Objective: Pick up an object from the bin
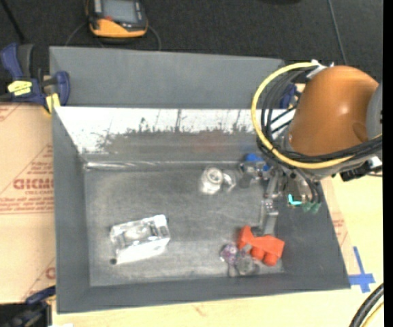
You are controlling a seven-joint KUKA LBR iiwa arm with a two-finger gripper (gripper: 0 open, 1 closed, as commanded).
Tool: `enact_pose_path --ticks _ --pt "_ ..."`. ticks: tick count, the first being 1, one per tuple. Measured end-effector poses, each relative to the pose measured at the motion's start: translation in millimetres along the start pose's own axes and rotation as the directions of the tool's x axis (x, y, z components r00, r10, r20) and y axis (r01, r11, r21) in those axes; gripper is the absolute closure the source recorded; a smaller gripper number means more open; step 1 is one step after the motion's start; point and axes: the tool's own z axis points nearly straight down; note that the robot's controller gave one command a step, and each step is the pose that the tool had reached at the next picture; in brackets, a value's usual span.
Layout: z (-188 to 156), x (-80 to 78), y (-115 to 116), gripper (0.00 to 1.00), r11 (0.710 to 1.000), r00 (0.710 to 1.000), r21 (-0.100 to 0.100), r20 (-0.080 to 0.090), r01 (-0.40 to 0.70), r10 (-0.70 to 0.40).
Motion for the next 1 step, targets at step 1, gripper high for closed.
enact_pose_path --ticks 1 --pt "144.6 12.5 -32.0 0.0 0.977 0.977 0.0 -0.001 0.215 -0.215"
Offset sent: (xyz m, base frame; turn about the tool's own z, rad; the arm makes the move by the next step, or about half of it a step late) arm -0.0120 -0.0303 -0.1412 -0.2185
